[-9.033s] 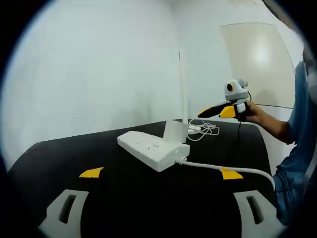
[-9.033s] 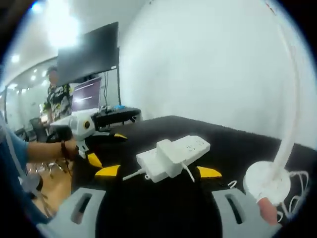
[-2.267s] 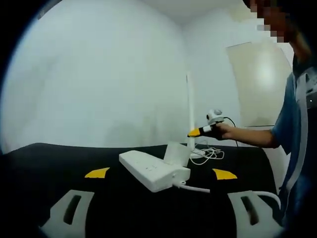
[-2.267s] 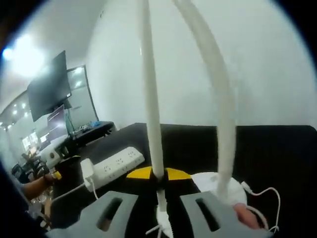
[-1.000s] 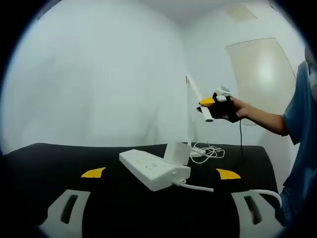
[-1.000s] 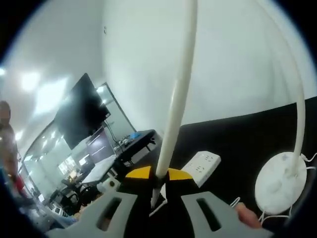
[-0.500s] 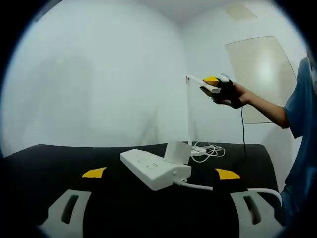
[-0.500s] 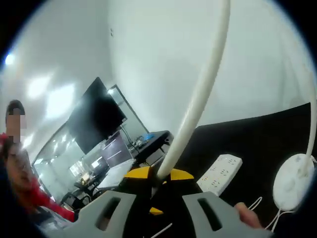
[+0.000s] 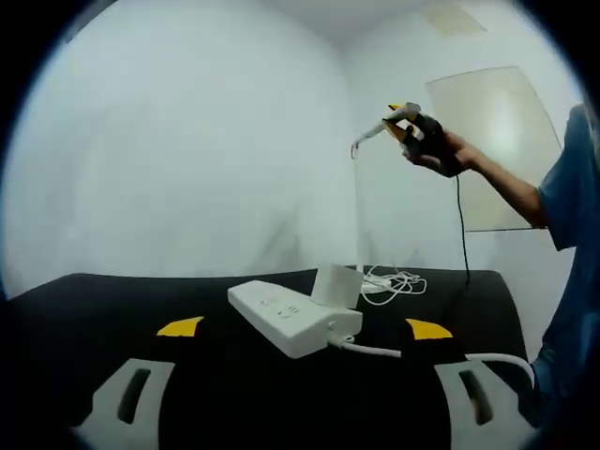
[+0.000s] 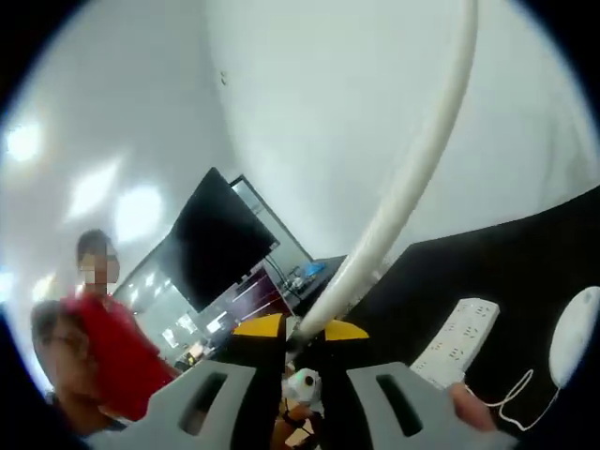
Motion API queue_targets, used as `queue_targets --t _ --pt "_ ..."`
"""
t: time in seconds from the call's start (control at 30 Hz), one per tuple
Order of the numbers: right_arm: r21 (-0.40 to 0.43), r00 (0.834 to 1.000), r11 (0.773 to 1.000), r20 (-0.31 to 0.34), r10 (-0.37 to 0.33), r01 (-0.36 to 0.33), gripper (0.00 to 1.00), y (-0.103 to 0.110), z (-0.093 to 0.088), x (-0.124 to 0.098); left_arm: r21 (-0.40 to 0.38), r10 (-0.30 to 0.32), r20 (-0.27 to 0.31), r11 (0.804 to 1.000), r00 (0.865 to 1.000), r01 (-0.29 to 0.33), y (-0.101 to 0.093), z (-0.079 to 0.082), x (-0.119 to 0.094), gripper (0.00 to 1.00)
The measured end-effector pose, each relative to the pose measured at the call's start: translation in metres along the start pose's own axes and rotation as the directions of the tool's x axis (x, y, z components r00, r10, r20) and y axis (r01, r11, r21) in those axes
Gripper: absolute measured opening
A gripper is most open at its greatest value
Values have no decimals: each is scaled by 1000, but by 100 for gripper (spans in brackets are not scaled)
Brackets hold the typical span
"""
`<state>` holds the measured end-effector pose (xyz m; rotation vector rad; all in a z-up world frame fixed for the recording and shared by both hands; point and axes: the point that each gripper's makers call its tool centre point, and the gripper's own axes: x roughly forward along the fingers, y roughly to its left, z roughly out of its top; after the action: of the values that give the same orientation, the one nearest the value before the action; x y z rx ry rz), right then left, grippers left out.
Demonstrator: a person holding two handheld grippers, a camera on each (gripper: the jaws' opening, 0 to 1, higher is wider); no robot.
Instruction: Insert the desk lamp plug into the socket, turn on the power strip switch, turn on the lamp switch, then turn off the lamp switch, turn off the power strip switch, and remove the plug from the socket.
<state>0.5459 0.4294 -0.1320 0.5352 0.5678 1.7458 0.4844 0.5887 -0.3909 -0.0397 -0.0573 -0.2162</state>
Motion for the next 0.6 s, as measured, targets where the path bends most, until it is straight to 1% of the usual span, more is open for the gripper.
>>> queue_targets --t 0.13,0.2,0.23,0.3,0.37,0.4,0.43,0.6 --pt "21 999 999 17 40 -40 16 16 11 1 6 3 -5 1000 1000 -3 -14 1 0 80" --pt "37 997 997 34 65 -66 16 23 20 1 8 3 -7 1000 1000 -2 -20 2 1 80" --pt "45 996 996 43 73 -75 16 26 24 1 10 3 -8 1000 1000 -3 -27 3 1 79" --pt "58 994 994 58 92 -96 16 33 30 2 11 4 -10 1000 1000 -4 -28 3 1 79" --pt "70 991 991 76 106 -111 16 36 41 1 13 4 -12 1000 1000 -4 -30 3 1 79" --pt "76 990 990 84 115 -122 16 42 38 3 14 5 -14 1000 1000 -5 -32 3 2 79" --pt "81 989 989 88 120 -127 16 45 39 3 13 4 -16 1000 1000 -4 -33 3 2 79" --pt "104 980 980 122 157 -170 16 62 52 3 17 3 -26 1000 1000 -3 -39 3 2 79"
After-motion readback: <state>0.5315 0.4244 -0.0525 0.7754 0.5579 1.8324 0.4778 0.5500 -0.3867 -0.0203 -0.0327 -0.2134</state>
